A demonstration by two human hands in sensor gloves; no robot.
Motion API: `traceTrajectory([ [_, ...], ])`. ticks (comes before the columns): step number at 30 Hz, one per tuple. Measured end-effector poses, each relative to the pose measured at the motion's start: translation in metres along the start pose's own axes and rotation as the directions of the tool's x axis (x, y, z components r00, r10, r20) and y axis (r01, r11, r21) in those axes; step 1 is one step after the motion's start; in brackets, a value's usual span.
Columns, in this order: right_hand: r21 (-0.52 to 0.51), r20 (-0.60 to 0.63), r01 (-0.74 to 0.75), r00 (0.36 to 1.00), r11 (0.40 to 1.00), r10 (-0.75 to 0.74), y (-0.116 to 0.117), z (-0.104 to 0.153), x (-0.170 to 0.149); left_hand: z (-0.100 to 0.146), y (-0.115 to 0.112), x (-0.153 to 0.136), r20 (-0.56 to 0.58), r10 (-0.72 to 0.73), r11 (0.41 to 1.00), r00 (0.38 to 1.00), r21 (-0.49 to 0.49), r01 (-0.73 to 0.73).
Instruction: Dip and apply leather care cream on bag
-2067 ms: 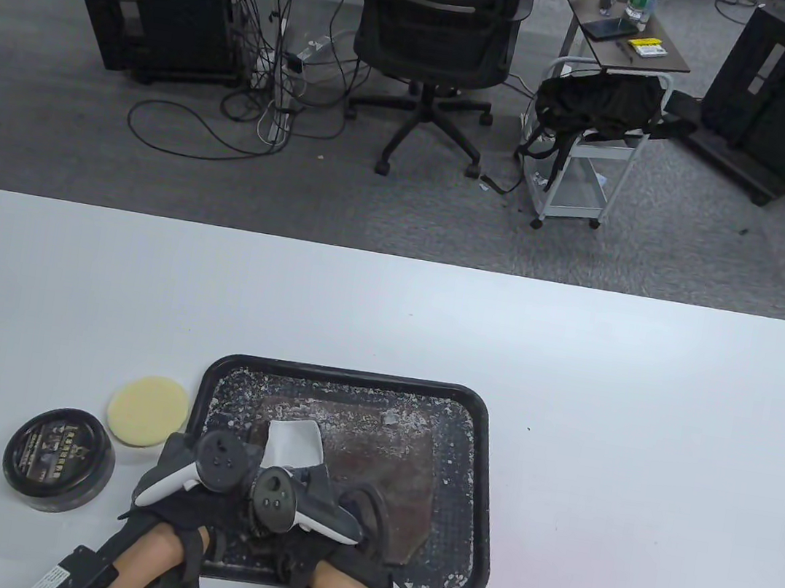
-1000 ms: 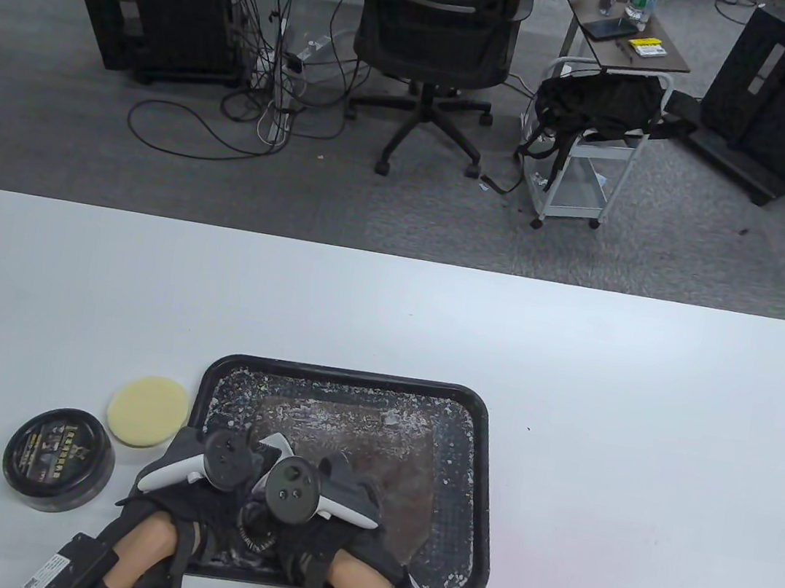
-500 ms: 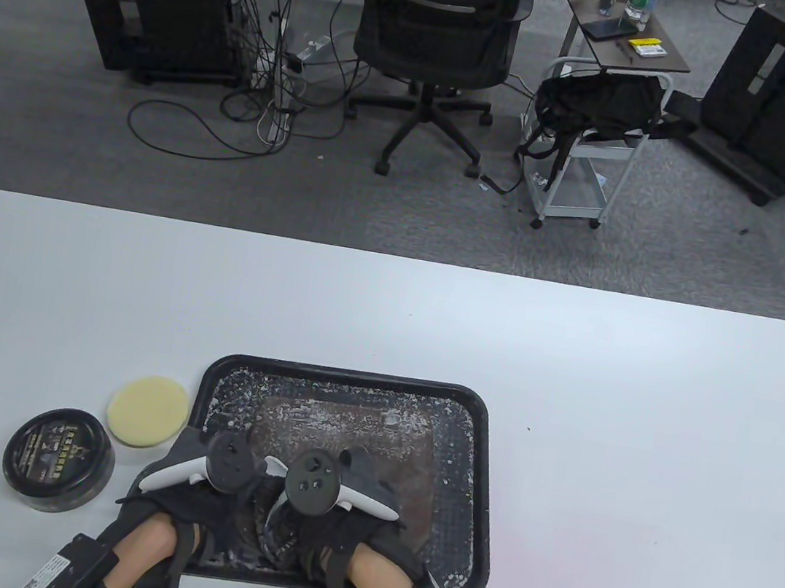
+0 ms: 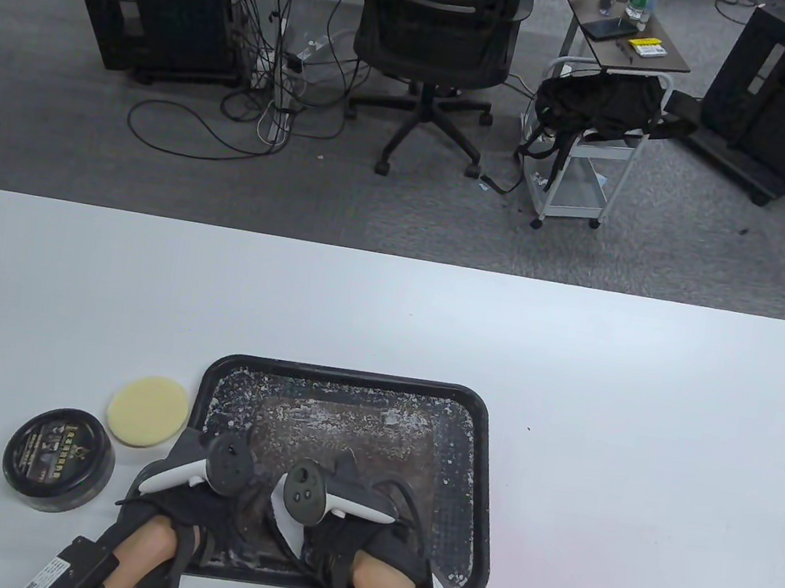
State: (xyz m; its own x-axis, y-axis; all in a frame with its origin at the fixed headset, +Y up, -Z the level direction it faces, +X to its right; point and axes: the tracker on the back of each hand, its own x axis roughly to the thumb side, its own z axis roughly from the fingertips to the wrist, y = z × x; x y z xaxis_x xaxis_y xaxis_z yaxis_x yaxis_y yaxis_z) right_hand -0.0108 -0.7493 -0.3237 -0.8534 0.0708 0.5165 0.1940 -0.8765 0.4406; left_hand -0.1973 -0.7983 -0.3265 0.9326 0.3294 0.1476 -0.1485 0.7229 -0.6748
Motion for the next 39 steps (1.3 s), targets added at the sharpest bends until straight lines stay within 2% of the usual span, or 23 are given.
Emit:
traceTrajectory([
  [11,0.036,-0.11,-0.126,0.985,0.991,0.13,0.003,0.007,-0.021,-0.001,0.001,0.001,-0.007,0.007,1.0,1.0,-0.018,-0.007],
  [14,0.02,-0.124,-0.15,0.981,0.989,0.151,0.005,0.013,-0.032,-0.002,0.001,0.001,-0.011,0.017,1.0,1.0,-0.023,-0.017],
  [17,-0.022,-0.117,-0.103,0.988,0.994,0.1,0.007,0.02,-0.046,-0.003,0.001,0.001,-0.011,-0.002,1.0,1.0,-0.025,0.002],
  [27,-0.048,-0.169,0.031,0.985,0.998,-0.038,0.008,0.042,-0.096,-0.004,0.002,0.001,-0.016,0.007,0.999,1.0,-0.032,-0.008],
  [32,-0.1,-0.123,0.141,0.981,0.985,-0.153,0.012,0.049,-0.12,-0.004,0.002,0.0,-0.01,0.011,1.0,1.0,-0.025,-0.011],
  [39,-0.137,-0.148,0.164,0.972,0.977,-0.184,0.014,0.059,-0.144,-0.004,0.002,0.0,-0.008,0.004,1.0,1.0,-0.017,-0.004],
])
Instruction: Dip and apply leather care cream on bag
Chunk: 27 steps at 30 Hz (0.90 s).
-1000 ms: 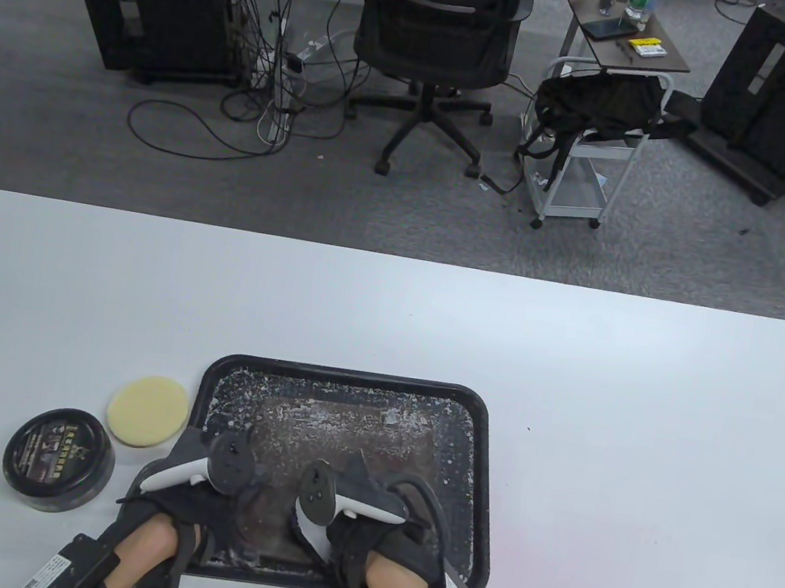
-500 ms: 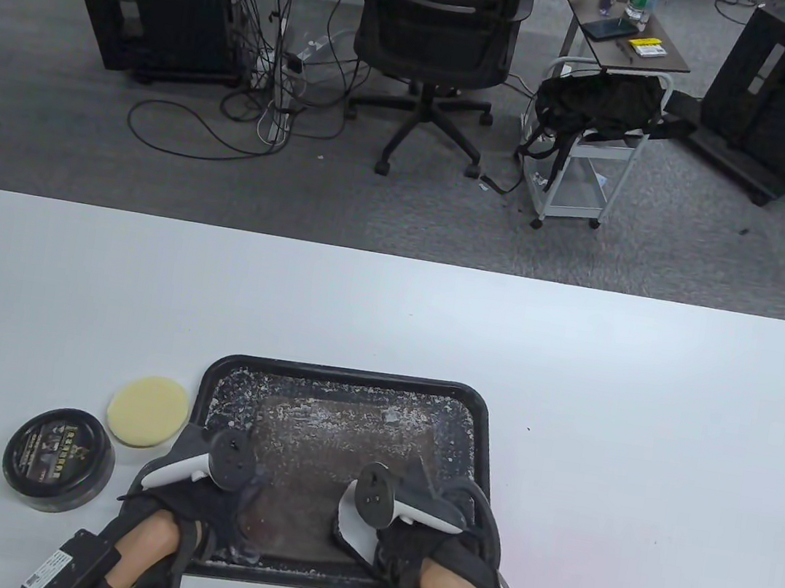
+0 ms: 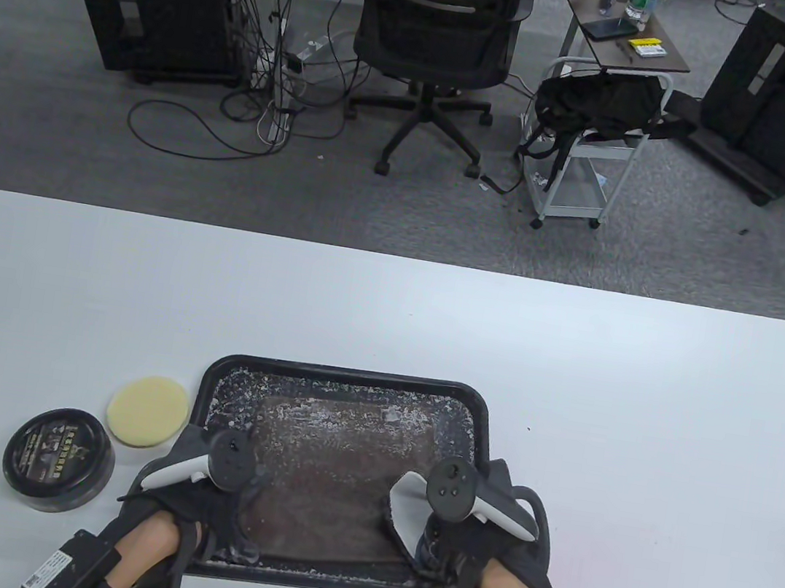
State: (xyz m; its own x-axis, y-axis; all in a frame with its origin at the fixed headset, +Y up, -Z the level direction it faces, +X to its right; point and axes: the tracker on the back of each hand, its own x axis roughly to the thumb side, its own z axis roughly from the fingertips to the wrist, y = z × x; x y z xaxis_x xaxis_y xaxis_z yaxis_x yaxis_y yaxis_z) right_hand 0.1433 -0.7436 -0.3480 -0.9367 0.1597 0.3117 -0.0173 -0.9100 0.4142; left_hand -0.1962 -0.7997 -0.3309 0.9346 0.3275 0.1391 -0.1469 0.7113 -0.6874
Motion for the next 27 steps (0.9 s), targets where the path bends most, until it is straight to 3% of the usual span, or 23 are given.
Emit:
traceTrajectory([
  [3,0.003,0.003,0.028,1.0,1.0,-0.028,0.002,0.001,-0.012,0.0,0.0,-0.001,0.005,-0.005,1.0,1.0,0.005,0.005],
  [10,-0.118,0.092,0.242,0.968,0.963,-0.232,-0.015,0.019,-0.026,0.0,-0.002,-0.002,0.019,0.019,1.0,1.0,0.012,-0.02],
  [13,-0.23,0.187,0.429,0.901,0.874,-0.393,-0.028,0.032,-0.041,0.0,-0.002,-0.002,0.019,0.003,1.0,1.0,0.01,-0.004],
  [16,-0.359,0.257,0.607,0.794,0.709,-0.551,-0.036,0.045,-0.062,-0.001,-0.003,-0.002,0.02,0.004,1.0,1.0,0.011,-0.004],
  [19,-0.553,0.222,0.597,0.778,0.581,-0.587,-0.041,0.057,-0.084,0.0,-0.003,-0.002,0.015,0.016,1.0,1.0,0.013,-0.016],
  [23,-0.669,0.078,0.459,0.826,0.584,-0.559,-0.04,0.068,-0.105,0.0,-0.004,-0.003,0.02,0.009,1.0,1.0,0.016,-0.01],
  [27,-0.653,-0.089,0.346,0.848,0.674,-0.522,-0.028,0.064,-0.119,0.0,-0.005,-0.004,0.024,-0.002,1.0,1.0,0.009,0.001],
])
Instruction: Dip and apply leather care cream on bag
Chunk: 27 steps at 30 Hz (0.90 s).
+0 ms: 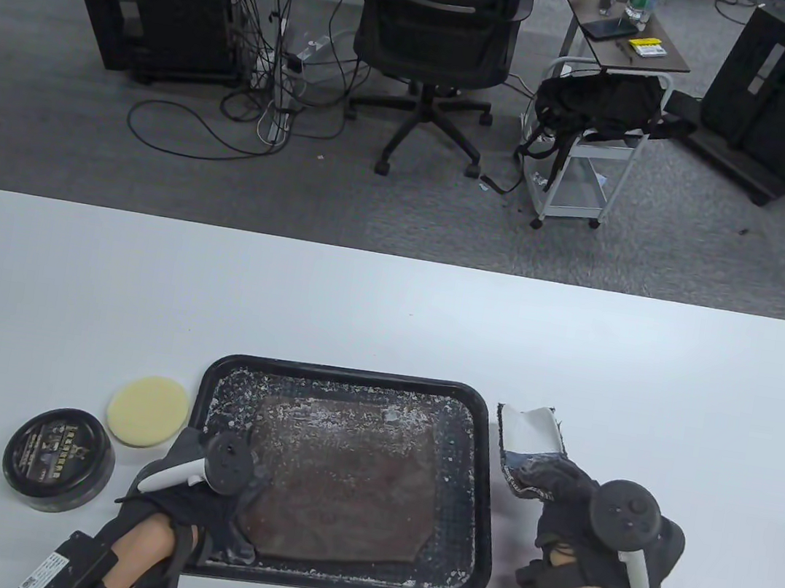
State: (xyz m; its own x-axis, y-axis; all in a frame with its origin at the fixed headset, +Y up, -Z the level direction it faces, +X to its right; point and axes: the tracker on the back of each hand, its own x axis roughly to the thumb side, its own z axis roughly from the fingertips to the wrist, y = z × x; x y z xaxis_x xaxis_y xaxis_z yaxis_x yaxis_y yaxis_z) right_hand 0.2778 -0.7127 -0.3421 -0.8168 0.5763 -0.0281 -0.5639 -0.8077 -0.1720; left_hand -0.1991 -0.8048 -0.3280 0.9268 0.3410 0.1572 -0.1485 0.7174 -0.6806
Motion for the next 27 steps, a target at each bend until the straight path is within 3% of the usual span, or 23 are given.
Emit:
traceTrajectory([
  [7,0.178,-0.03,-0.272,0.959,0.946,0.282,0.026,-0.004,-0.011,0.001,-0.002,0.0,0.001,-0.006,1.0,1.0,0.016,0.006],
  [14,0.322,-0.025,-0.364,0.92,0.874,0.392,0.04,-0.001,-0.012,0.001,-0.003,0.0,0.008,-0.005,1.0,1.0,0.024,0.005],
  [20,0.436,-0.014,-0.348,0.919,0.83,0.393,0.045,0.0,-0.012,0.001,-0.004,0.0,0.017,-0.003,1.0,1.0,0.031,0.002],
  [27,0.492,0.01,-0.297,0.942,0.818,0.336,0.044,0.002,-0.013,0.001,-0.004,0.0,0.025,0.008,0.999,1.0,0.036,-0.009],
])
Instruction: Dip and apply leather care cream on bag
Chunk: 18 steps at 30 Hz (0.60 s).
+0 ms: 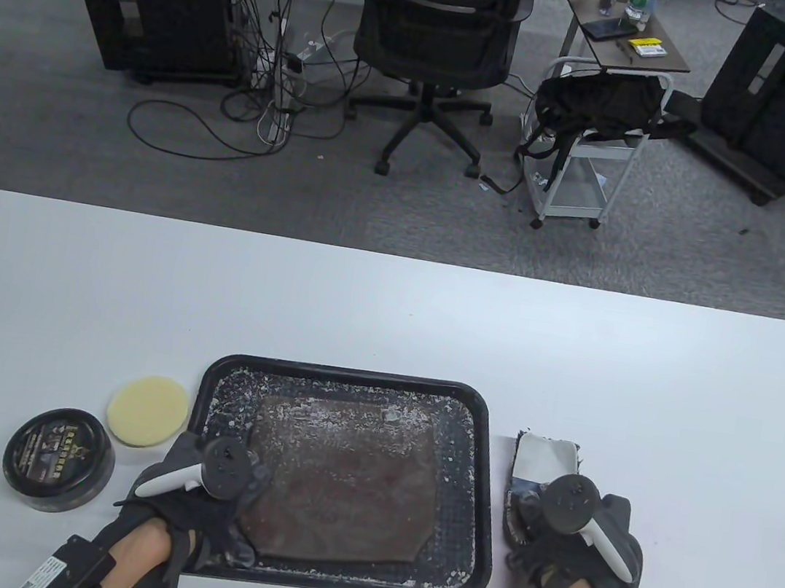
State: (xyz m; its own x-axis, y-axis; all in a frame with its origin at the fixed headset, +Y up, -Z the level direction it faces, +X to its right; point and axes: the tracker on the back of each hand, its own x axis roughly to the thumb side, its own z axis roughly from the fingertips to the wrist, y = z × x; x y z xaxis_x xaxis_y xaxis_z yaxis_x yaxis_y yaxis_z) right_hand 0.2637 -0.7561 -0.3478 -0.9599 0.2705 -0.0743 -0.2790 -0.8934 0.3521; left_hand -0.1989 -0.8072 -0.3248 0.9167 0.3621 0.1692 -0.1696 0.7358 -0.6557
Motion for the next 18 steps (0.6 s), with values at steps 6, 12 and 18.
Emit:
traceTrajectory([
  [6,-0.009,0.059,0.0,0.998,1.0,0.0,-0.011,0.009,0.008,0.0,0.0,0.0,0.006,-0.011,1.0,1.0,0.006,0.011],
  [12,-0.03,0.18,0.095,0.98,0.995,-0.088,-0.022,0.018,0.022,0.0,0.002,0.001,0.003,-0.004,1.0,1.0,0.024,0.004],
  [18,-0.097,0.23,0.09,0.971,0.991,-0.065,-0.025,0.021,0.032,0.009,0.011,0.008,0.033,-0.04,0.994,0.999,0.107,0.036],
])
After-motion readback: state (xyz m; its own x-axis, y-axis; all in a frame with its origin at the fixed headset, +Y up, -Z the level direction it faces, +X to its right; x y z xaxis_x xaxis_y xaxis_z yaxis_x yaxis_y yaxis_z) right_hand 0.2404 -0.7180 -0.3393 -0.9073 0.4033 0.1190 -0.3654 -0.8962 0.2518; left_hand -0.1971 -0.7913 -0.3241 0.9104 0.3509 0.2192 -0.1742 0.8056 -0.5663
